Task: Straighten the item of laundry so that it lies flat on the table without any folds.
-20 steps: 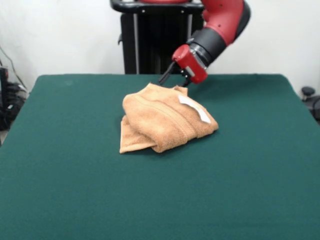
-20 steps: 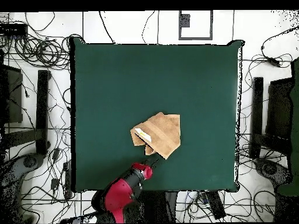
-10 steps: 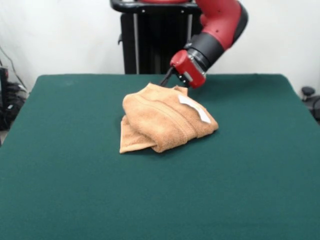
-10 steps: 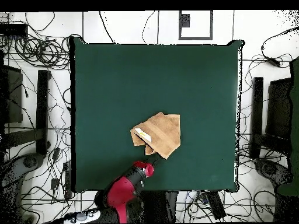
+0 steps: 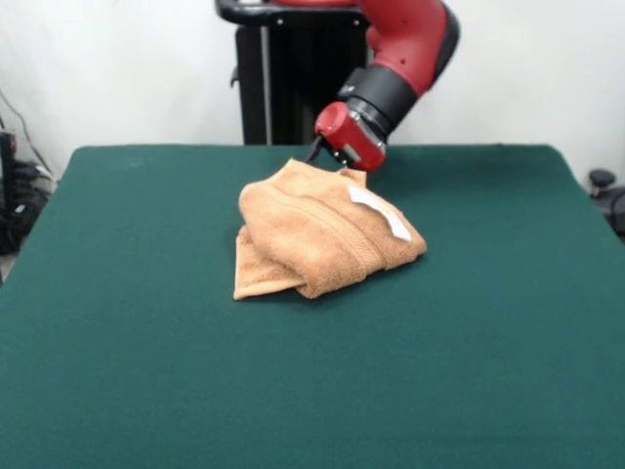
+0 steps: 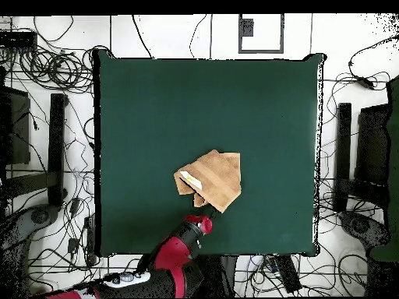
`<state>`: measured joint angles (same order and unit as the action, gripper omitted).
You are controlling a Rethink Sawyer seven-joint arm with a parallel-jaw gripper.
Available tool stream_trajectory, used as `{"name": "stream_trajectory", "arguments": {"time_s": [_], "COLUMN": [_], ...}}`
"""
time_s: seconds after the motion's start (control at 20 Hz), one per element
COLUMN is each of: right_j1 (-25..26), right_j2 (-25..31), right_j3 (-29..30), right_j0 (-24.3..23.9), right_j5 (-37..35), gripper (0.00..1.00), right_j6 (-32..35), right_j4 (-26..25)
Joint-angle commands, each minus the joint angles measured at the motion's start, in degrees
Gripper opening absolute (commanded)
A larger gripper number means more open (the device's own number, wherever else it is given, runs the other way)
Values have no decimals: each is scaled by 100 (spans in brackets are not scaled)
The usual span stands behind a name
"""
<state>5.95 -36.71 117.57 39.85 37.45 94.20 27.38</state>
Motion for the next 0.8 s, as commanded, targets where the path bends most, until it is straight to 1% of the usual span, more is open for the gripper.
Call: {"name": "stream_trajectory", "arguments": {"time_s": [0.05,0.15,0.4,0.8], "right_j1": [-235,-344,-352,-678], "right_j2": [1017,1048,1106,1149], "right_j3": [-683,-646,-628,-470], "right_j0": [-313,-359,-443,-508], "right_j5": [143,68,165,-22], "gripper": [100,100,100,100], "right_j6": [1273,1237,1257,1209], "right_j4": [-483,-530,-548,-682]}}
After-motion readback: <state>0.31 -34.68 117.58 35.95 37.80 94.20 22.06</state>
